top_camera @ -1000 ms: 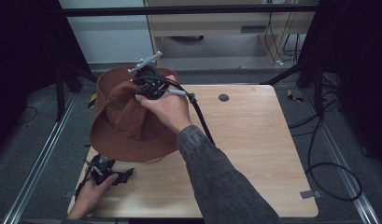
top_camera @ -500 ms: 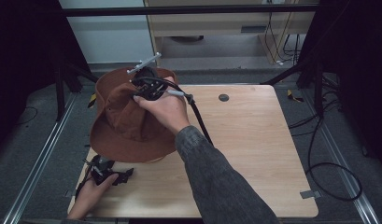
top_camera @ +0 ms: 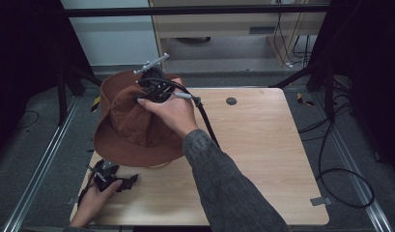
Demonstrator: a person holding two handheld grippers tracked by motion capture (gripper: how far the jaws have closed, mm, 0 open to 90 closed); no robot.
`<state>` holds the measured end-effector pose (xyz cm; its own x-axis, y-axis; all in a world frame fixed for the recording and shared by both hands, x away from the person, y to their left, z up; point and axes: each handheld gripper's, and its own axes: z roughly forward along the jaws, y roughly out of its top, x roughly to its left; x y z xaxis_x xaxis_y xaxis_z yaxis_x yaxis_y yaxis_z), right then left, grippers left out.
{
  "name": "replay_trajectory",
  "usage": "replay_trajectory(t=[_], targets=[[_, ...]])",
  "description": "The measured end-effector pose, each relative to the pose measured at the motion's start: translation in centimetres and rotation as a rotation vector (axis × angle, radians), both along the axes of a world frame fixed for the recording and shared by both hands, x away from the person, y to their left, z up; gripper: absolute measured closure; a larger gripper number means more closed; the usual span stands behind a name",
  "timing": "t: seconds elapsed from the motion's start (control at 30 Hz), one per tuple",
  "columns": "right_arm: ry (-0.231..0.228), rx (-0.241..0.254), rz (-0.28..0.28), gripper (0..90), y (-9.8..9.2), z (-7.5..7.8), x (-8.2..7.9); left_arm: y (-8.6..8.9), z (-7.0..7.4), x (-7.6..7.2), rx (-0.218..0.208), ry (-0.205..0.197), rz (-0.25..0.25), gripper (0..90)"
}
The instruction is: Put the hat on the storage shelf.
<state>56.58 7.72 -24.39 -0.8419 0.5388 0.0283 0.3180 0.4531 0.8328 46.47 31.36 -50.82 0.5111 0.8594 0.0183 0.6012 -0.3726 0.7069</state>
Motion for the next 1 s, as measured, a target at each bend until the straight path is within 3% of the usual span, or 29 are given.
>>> replay_trajectory(t=[0.17,0.43,0.67,1.0], targets=[[0.005,0.0,0.0,60.4,0.1,-0.1,0.0,0.0,0.0,0.0,-0.001,0.0,0.0,0.0],[-0.013,0.0,-0.01,45.0,0.1,0.2,-0.3,0.0,0.0,0.0,0.0,0.0,0.0,0.0],[-0.015,-0.007,-0.014,42.4,-0.1,0.3,-0.4,0.0,0.0,0.0,-0.002,0.0,0.001,0.0],[-0.033,-0.018,-0.01,27.1,-0.5,1.0,-1.3,0.0,0.0,0.0,-0.001,0.0,0.0,0.0]])
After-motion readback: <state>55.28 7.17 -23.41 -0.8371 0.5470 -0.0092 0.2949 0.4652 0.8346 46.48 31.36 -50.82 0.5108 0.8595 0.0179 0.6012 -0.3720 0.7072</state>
